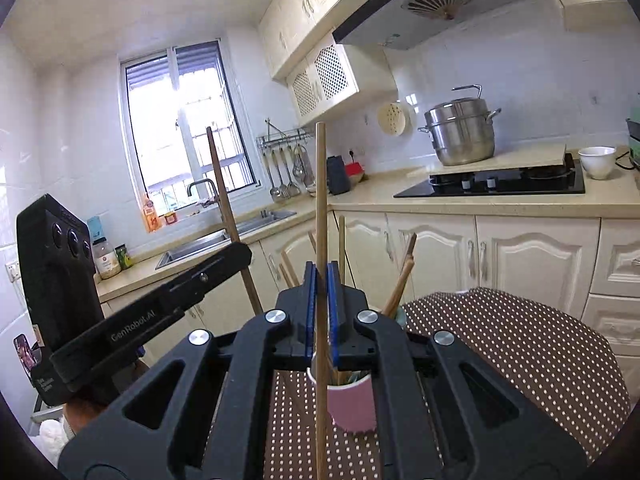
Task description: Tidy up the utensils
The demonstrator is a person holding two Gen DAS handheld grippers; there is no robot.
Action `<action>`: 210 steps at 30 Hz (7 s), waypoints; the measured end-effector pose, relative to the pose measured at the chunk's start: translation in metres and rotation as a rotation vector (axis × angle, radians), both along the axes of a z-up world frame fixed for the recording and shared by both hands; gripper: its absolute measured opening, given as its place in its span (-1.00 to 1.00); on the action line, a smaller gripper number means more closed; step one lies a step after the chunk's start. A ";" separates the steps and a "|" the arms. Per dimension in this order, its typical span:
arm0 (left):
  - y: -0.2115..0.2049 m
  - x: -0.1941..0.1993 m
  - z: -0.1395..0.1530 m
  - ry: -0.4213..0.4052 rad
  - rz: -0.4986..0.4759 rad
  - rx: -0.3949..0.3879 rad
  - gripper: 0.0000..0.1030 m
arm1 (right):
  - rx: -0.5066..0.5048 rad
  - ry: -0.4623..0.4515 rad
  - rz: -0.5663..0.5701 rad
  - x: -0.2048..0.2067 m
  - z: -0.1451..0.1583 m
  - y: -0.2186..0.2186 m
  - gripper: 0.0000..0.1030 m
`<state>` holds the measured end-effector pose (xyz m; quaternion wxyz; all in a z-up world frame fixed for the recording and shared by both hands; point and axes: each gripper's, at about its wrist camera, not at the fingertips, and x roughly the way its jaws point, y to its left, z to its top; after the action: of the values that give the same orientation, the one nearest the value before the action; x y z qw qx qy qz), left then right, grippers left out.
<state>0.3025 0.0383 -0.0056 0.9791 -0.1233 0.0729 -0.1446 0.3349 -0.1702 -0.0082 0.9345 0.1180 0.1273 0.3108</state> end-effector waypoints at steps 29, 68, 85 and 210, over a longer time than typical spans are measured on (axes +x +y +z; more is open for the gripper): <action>0.012 0.061 -0.072 0.069 0.090 0.108 -0.88 | -0.003 -0.176 -0.071 0.054 -0.038 0.053 -0.88; 0.034 -0.039 -0.059 0.151 0.243 0.183 0.45 | -0.135 0.004 -0.088 -0.004 -0.062 0.029 0.03; 0.021 -0.157 -0.023 0.123 0.279 0.205 0.65 | -0.206 -0.008 -0.179 -0.135 -0.021 0.000 0.54; -0.006 -0.254 -0.014 -0.050 0.298 0.246 0.75 | -0.258 -0.163 -0.300 -0.240 -0.008 -0.003 0.78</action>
<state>0.0487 0.0324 -0.0199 0.9988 -0.0086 0.0466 0.0090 0.0947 -0.1730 -0.0158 0.9849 -0.0105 0.0711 0.1578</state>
